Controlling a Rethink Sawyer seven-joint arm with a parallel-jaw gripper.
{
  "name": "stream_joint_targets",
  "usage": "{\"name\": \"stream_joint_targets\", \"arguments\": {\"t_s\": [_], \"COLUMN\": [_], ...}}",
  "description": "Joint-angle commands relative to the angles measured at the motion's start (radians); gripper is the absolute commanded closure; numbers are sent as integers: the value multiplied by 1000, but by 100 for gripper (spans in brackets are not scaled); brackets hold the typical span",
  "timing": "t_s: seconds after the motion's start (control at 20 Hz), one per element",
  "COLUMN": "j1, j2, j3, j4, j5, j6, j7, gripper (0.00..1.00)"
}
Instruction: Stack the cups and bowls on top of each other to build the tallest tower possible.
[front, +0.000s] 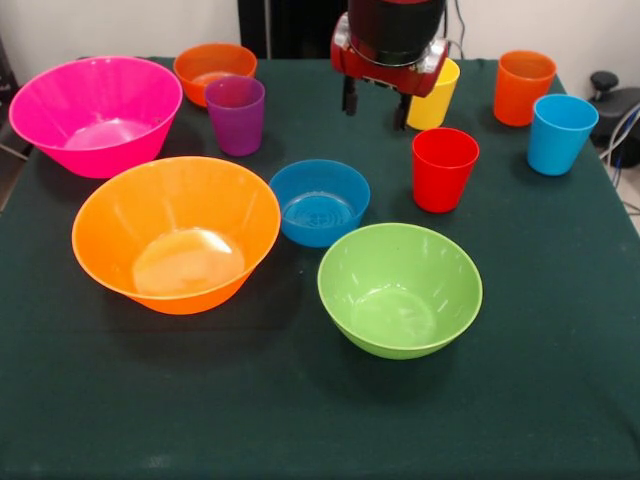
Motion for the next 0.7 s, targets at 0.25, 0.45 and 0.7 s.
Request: {"name": "stream_joint_targets", "arguments": {"t_s": [0.25, 0.45, 0.7], "j1": [-15, -16, -17], "j2": [47, 55, 68], "j3": [93, 97, 100], "j4": [-83, -103, -139], "j5": [-22, -22, -22], "j6": [109, 128, 159], "j7": [-53, -58, -58], "gripper": [0, 0, 0]}}
